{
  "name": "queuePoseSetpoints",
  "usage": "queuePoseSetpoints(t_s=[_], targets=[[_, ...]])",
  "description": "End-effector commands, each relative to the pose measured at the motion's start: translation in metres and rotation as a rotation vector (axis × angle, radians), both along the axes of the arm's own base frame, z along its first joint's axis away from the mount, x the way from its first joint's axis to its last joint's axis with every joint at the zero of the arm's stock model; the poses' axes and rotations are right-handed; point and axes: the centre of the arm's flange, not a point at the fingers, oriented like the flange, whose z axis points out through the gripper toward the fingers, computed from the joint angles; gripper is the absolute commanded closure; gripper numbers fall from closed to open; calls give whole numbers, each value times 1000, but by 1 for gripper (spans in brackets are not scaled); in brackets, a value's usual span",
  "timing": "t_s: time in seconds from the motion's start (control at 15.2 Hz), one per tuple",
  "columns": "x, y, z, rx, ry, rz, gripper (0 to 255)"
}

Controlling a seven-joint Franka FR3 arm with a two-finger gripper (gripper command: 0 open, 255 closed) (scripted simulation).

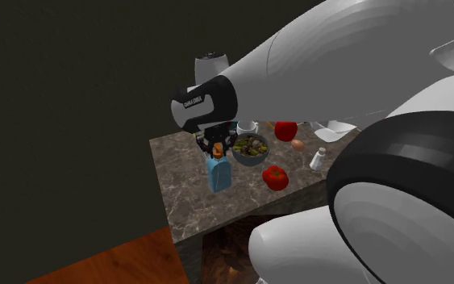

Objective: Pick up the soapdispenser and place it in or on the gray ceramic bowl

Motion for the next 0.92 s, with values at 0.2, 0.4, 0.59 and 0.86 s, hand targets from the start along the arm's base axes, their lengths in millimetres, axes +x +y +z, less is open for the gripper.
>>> queuePoseSetpoints(t_s=[0.2,0.4,0.59,0.86], targets=[[0,0,24,0,1,0,255],[0,0,40,0,1,0,255],[0,0,55,0,1,0,255],[0,0,76,0,1,0,255]])
